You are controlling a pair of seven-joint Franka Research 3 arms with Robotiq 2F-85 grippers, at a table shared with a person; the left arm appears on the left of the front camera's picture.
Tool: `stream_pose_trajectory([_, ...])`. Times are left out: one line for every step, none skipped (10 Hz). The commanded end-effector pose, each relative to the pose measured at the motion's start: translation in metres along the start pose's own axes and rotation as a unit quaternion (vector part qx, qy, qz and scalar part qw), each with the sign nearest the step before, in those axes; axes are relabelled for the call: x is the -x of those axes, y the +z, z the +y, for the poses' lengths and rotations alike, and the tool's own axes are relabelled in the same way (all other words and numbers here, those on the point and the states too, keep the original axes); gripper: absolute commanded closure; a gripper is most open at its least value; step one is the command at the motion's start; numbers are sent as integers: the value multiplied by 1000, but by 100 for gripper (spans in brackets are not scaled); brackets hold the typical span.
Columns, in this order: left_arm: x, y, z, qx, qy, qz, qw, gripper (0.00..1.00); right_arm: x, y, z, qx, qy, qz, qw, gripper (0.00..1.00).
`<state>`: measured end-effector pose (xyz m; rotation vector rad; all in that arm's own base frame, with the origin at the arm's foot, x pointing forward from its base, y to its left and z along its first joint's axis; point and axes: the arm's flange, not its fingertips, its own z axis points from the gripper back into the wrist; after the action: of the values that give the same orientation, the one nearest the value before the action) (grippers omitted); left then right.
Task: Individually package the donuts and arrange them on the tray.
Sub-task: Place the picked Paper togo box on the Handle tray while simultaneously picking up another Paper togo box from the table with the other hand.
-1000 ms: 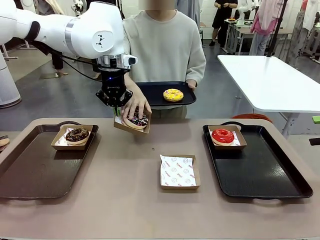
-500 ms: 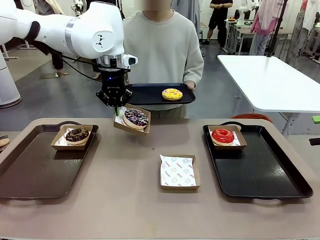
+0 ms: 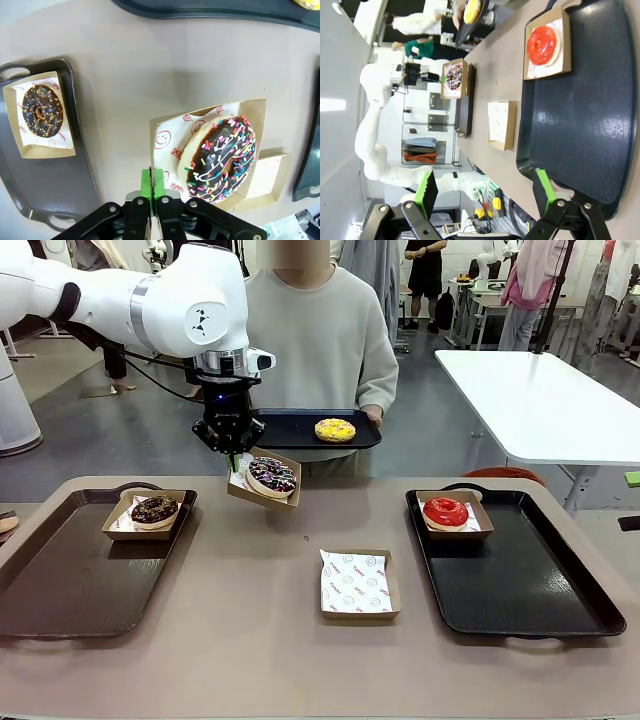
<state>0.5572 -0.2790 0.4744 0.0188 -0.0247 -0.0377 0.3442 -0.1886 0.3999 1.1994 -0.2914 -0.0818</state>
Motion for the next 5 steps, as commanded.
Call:
stream_pose_trajectory([-3, 24, 6, 17, -20, 7, 1000, 99, -10, -15, 31, 37, 15, 38, 998, 0])
stream_pose_trajectory([4, 43, 16, 22, -24, 2, 999, 99, -16, -27, 57, 71, 31, 57, 995, 0])
stream_pose_trajectory([19, 63, 30, 37, -30, -1, 999, 99, -22, -43, 83, 101, 40, 85, 990, 0])
stream_pose_trajectory([40, 80, 49, 51, -21, -3, 998, 99, -28, -65, 113, 138, 48, 120, 982, 0])
stream_pose_trajectory([60, 89, 66, 57, -16, -3, 998, 99, -34, -86, 137, 166, 49, 142, 975, 0])
